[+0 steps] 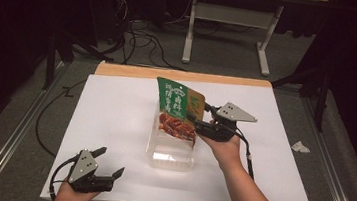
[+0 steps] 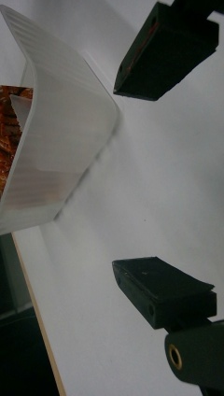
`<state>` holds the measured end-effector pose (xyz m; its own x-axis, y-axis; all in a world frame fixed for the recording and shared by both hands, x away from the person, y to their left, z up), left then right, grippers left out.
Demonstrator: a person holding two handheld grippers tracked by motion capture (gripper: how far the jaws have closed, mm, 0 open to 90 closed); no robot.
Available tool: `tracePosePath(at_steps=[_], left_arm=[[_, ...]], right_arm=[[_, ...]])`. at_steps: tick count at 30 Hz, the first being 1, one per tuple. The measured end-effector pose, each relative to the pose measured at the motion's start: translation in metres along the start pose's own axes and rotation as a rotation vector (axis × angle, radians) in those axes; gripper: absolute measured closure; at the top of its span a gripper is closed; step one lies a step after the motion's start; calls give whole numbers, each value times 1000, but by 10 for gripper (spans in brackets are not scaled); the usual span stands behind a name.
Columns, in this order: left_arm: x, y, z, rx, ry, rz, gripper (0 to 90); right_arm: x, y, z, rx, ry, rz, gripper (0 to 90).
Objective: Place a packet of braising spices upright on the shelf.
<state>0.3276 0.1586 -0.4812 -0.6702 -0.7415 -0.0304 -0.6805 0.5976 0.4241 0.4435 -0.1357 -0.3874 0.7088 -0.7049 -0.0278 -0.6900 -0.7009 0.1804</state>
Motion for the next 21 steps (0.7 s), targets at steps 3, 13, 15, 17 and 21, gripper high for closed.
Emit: tracePosePath(at_steps=[3,13,15,17,21], left_arm=[[0,0,0,-1,0,1,142],[0,0,1,-4,2,2,142],[0,0,1,-4,1,1,142],[0,-1,1,-5,1,2,141],[0,-1,1,-7,1,5,141]], right_arm=[[3,4,-1,-6,14,32,256],[10,31,4,-26,-4,51,165],[13,44,8,-34,2,62,169],[15,52,12,-34,-2,67,172],[22,79,22,-34,-2,102,173]])
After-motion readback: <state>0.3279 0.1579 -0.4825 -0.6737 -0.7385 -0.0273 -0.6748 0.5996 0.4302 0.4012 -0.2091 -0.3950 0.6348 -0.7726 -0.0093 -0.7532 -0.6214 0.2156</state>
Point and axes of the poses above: each handheld gripper's, and its own axes: y roughly backward along the jaws, z roughly out of its underside, x roughly to its right, the point moved 7 cm from there along -y, roughly forward along the jaws, and after that the axes turned 2 degrees about y, right-handed, at the moved point
